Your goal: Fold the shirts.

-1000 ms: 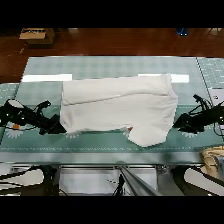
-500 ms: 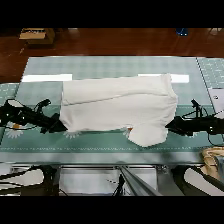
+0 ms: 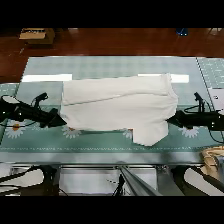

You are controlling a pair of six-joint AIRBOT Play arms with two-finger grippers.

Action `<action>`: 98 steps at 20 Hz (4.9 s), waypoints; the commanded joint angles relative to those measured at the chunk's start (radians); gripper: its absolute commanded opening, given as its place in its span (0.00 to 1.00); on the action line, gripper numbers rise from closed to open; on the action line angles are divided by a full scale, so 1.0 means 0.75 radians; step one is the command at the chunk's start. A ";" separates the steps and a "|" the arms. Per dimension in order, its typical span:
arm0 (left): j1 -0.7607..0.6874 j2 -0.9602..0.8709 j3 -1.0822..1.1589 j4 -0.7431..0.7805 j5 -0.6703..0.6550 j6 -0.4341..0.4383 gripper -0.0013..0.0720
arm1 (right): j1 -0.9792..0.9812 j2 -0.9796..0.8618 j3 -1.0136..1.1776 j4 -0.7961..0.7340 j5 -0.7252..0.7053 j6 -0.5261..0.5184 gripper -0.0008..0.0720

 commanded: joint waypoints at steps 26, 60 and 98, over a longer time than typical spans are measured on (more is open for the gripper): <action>-0.163 -0.340 0.545 -0.250 0.508 -0.065 0.05 | 0.349 -0.465 0.639 0.325 -0.873 0.063 0.04; -0.058 -0.365 0.598 -0.389 0.201 0.109 0.48 | 0.278 -0.823 0.815 0.304 -0.415 0.216 0.54; -1.275 -0.533 0.527 -0.747 0.825 -0.241 0.05 | 1.008 0.201 0.911 -0.493 0.030 0.634 0.04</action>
